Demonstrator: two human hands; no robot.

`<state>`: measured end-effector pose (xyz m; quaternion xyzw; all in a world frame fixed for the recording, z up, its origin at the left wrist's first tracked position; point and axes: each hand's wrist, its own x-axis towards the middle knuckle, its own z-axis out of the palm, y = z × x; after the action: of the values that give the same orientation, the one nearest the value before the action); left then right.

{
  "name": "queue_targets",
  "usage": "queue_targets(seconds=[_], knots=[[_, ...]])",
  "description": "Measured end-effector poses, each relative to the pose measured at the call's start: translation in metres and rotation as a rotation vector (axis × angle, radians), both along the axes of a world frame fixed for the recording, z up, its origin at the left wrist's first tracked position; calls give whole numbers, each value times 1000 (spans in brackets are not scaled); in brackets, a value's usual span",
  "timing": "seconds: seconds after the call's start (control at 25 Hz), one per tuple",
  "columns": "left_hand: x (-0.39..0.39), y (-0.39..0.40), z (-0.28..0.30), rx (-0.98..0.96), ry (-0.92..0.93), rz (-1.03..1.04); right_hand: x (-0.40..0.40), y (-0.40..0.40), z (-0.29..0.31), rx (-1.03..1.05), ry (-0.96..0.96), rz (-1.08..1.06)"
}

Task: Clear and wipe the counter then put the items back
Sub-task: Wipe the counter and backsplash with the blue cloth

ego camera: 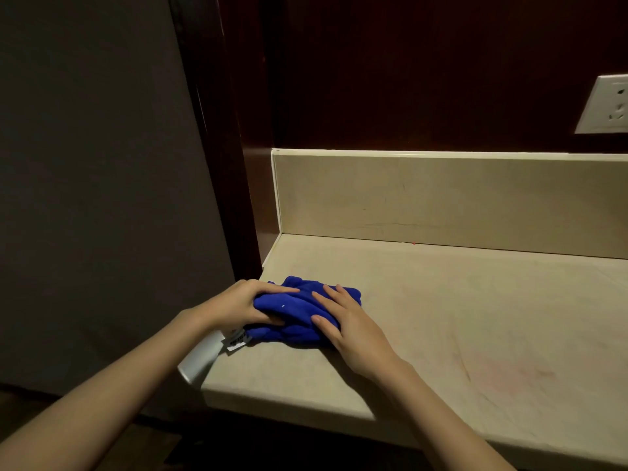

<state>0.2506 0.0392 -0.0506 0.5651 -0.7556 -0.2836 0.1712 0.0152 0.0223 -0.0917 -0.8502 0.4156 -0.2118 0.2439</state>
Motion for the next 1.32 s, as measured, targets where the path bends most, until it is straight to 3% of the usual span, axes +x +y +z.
queue_targets(seconds=[0.36, 0.6, 0.68, 0.8, 0.96, 1.32], knots=[[6, -112, 9, -52, -122, 90, 25, -130, 3, 25, 0, -3], [-10, -153, 11, -78, -514, 86, 24, -177, 5, 37, -13, 33], [-13, -161, 18, 53, -460, 69, 24, -184, 5, 43, -35, 44], [-23, -163, 12, 133, -161, 182, 25, -192, 4, 34, -65, 48], [-33, -162, -6, -76, -264, 260, 31, -199, 5, 19, -51, 17], [-15, -170, 1, -35, -455, 142, 39, -173, 6, 41, -83, -107]])
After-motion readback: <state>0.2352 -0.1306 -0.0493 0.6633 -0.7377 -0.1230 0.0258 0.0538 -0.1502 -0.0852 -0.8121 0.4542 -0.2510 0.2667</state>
